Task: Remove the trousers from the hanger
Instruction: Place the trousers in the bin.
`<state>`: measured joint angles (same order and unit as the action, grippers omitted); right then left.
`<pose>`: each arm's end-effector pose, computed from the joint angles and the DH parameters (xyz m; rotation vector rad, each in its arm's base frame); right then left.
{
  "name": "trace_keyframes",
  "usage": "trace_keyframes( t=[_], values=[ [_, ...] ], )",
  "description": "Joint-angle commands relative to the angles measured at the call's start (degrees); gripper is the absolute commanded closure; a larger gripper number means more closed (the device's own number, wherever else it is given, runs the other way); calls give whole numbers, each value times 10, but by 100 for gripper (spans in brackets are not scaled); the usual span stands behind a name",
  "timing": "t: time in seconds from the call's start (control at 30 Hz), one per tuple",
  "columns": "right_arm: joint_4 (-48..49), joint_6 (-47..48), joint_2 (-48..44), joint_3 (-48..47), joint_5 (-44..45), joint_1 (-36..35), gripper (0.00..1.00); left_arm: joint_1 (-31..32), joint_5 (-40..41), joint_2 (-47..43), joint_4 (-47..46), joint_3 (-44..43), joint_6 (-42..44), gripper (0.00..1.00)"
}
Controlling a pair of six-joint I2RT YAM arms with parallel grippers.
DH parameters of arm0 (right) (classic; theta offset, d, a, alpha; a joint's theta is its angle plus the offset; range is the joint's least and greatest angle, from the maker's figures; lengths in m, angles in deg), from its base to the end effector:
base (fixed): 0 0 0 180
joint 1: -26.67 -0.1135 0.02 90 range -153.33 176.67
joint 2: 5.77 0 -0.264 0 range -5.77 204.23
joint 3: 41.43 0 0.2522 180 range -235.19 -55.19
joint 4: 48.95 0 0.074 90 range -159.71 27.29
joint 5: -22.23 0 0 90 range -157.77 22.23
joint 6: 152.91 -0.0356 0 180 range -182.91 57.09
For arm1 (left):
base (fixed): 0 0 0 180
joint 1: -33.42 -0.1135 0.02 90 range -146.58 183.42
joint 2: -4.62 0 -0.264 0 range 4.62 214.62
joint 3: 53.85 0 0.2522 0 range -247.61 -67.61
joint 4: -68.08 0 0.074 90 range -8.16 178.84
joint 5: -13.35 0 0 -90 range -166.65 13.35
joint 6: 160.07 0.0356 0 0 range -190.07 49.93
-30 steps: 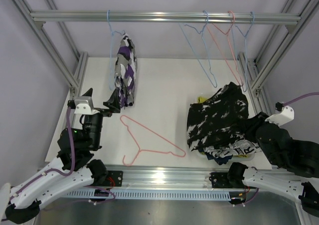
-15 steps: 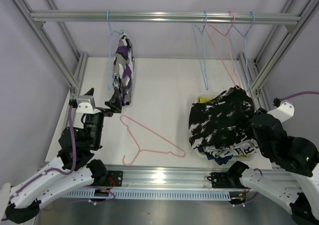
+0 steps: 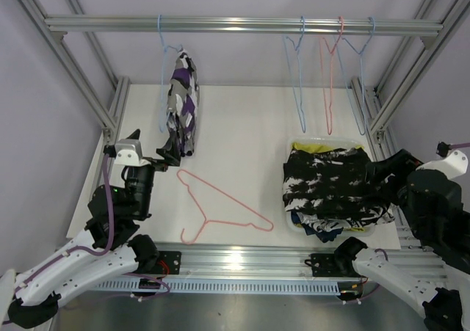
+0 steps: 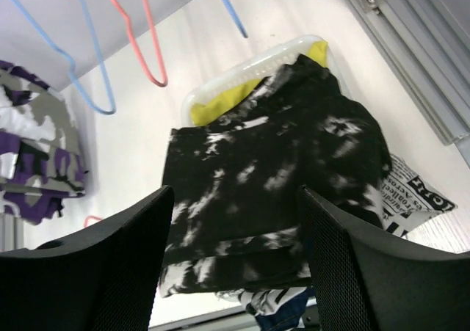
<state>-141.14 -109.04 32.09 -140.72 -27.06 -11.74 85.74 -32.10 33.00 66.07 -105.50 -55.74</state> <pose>0.0293 -0.0064 0.4454 0.5367 1.9004 0.2085 0.0866 -0.0712 0.3811 0.0098 1.2627 -0.1340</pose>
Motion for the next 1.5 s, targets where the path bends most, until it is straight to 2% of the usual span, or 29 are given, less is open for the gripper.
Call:
trace_keyframes(
  t=[0.0,0.03,0.1,0.13,0.17,0.27,0.37,0.6,0.8,0.97,1.33,1.47],
  values=[
    [-80,31,32,-54,-25,4,28,-5,-9,5,-3,-24,-11,1],
    [-78,33,38,-66,-30,3,28,-5,-9,5,-3,-25,-12,0],
    [-62,51,40,-84,-39,4,39,-5,-10,6,-3,-25,-12,1],
    [-46,56,42,-87,-51,4,46,-5,-10,6,-2,-25,-14,0],
    [-38,59,48,-86,-56,4,62,-5,-11,5,-1,-25,-13,1],
    [-9,61,62,-49,-79,5,81,-5,-11,7,2,-27,-16,1],
    [49,66,63,27,-106,5,87,-5,-11,6,3,-27,-17,1],
    [152,57,81,181,-113,4,91,-4,-15,5,7,-29,-21,1],
    [242,9,13,370,-150,0,95,-1,-18,0,11,-30,-25,0],
    [216,-64,9,375,-134,-53,98,2,-16,5,17,-33,-25,1],
    [184,-222,53,436,-126,-62,100,2,-14,2,18,-35,-25,1],
    [148,-239,52,401,-97,-68,100,2,-16,1,20,-35,-27,1]
  ],
)
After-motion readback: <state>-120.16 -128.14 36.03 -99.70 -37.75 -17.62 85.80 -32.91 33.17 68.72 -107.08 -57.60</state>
